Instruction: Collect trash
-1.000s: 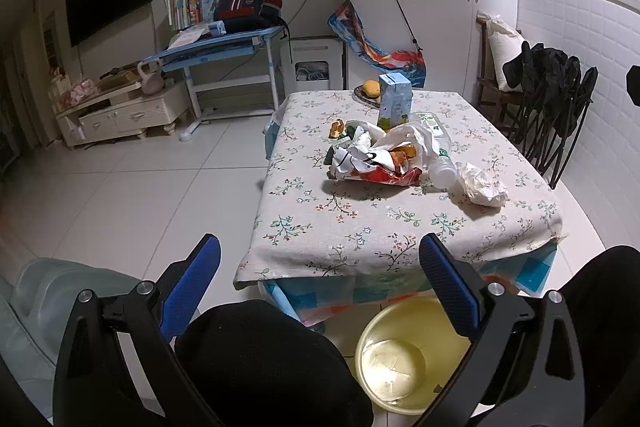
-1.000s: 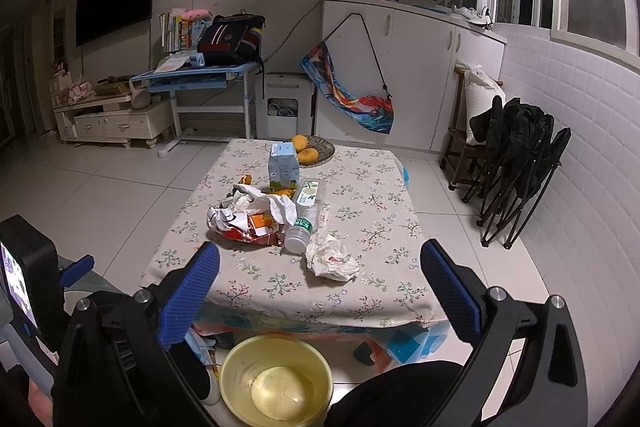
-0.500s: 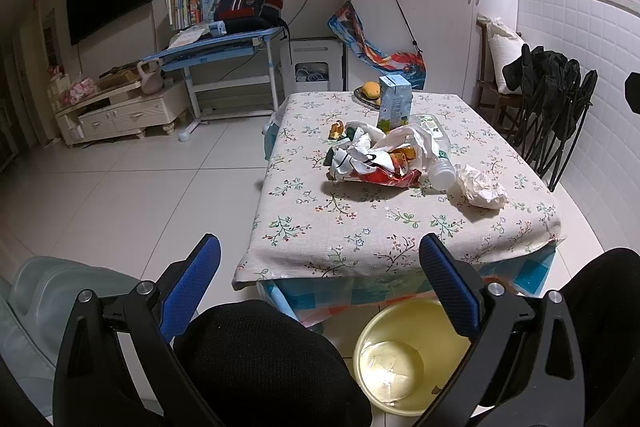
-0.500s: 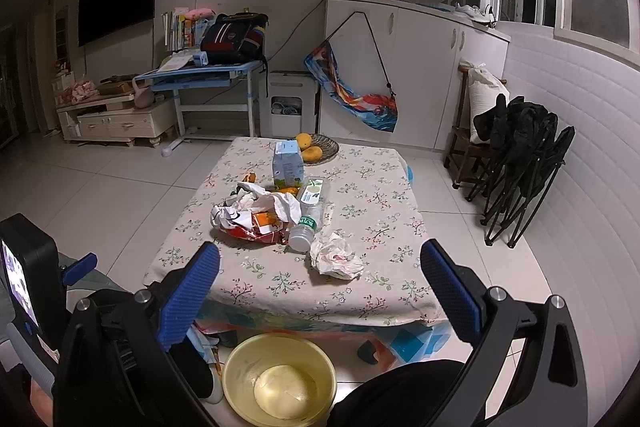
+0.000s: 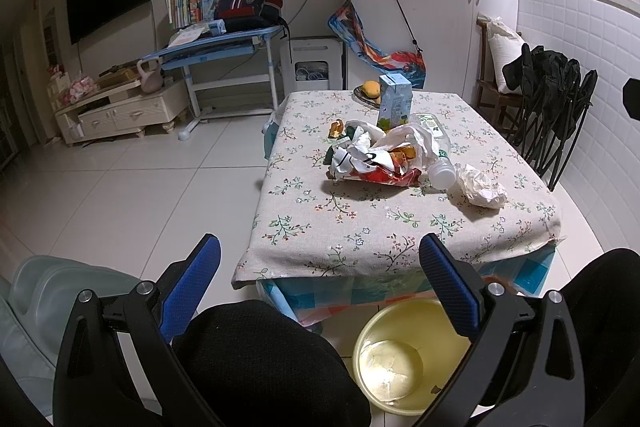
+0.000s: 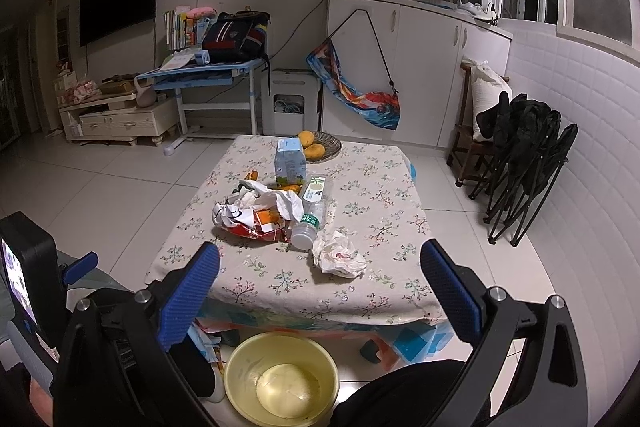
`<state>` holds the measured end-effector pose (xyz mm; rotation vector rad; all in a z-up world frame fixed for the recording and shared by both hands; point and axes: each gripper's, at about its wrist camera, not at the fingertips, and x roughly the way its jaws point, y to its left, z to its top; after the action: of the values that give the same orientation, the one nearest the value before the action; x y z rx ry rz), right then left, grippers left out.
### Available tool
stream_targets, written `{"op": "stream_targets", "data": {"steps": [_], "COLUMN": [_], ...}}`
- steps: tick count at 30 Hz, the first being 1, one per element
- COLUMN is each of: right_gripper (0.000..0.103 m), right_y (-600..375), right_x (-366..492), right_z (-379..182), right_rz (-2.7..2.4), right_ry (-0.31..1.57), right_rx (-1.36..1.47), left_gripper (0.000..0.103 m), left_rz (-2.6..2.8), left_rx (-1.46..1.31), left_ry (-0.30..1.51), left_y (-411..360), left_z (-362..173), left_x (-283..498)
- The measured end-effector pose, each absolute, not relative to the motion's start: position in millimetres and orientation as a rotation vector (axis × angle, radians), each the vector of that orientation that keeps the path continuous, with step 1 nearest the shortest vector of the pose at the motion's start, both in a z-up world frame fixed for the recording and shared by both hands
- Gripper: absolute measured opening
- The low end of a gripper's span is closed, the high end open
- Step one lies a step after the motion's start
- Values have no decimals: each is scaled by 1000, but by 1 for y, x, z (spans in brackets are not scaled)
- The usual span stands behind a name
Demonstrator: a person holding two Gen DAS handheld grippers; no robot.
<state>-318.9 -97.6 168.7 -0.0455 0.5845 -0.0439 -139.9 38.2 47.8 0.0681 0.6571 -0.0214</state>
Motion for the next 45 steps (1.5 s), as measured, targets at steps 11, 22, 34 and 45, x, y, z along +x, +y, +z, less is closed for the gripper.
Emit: {"op": "stream_targets", "data": {"steps": [11, 22, 34, 45], "right_gripper": [96, 96, 96, 96], "right_y": [-110, -153, -169, -160], "right_x": [-309, -283, -238, -199], "right_z": [156, 117, 68, 46], "right_rz": [-1, 13, 61, 141], "right_ry": [575, 516, 681, 792], "right_rx": [-8, 65, 59, 52], "left_gripper": [96, 96, 96, 96], "left_rz": [-28, -16, -45, -45], "left_rx": [59, 32, 34, -38], "left_ry": [665, 649, 694, 801], "left_y": [39, 34, 20, 18], "left_z": [50, 49, 35, 6], "left_x": [-133, -99, -44, 10]}}
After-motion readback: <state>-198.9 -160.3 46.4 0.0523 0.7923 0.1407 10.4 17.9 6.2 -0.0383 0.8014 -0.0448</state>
